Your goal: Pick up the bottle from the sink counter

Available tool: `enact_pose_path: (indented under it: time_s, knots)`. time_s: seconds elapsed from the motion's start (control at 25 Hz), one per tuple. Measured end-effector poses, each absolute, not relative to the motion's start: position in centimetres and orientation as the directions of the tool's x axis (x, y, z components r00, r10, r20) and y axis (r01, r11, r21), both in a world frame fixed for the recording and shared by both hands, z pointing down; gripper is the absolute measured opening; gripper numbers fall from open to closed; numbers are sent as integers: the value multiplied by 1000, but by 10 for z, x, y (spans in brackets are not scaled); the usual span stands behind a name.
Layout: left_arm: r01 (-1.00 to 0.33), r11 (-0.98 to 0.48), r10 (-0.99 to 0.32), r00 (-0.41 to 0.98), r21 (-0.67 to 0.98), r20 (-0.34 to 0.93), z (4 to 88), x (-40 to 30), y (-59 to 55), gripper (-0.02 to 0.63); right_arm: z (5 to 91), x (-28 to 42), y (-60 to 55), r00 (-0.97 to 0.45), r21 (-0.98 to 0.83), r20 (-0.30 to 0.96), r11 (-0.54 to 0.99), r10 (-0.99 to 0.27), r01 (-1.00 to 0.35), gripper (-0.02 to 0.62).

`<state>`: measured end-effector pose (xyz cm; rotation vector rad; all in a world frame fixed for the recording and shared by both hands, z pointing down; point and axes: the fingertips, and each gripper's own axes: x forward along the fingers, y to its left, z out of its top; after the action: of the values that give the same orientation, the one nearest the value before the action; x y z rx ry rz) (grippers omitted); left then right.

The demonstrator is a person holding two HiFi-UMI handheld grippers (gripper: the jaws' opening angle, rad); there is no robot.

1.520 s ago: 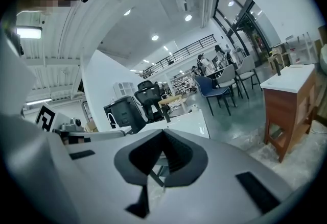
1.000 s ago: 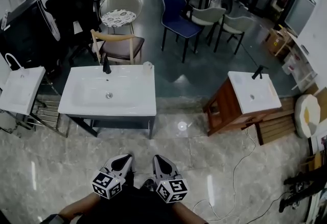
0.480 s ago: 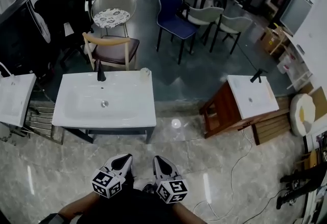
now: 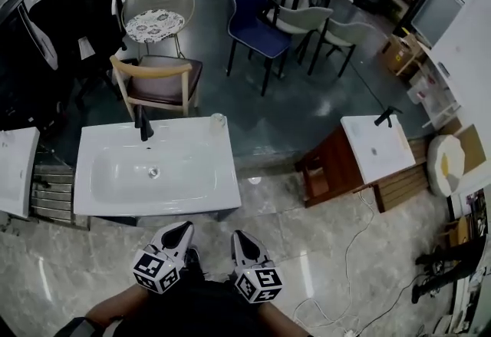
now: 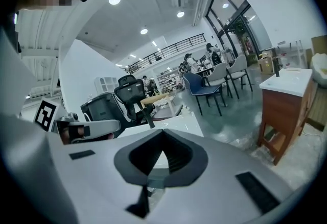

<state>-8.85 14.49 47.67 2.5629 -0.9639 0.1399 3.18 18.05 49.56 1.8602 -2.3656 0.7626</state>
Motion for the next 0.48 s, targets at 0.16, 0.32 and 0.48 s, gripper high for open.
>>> enact_pose_path:
  time_s: [0.16, 0.32, 0.48]
  knots:
    - [-640, -689, -601, 767, 341, 225, 481, -98, 117, 0, 497, 23, 159, -261, -340, 335, 142, -906, -930, 8]
    - [-615, -702, -568, 788, 358, 239, 489, -95, 103, 0, 502, 21, 150, -247, -335, 354, 124, -902, -934, 8]
    - [-605, -704, -553, 796, 373, 245, 492, -87, 95, 0, 510, 26, 144, -233, -346, 378, 97, -896, -933, 8]
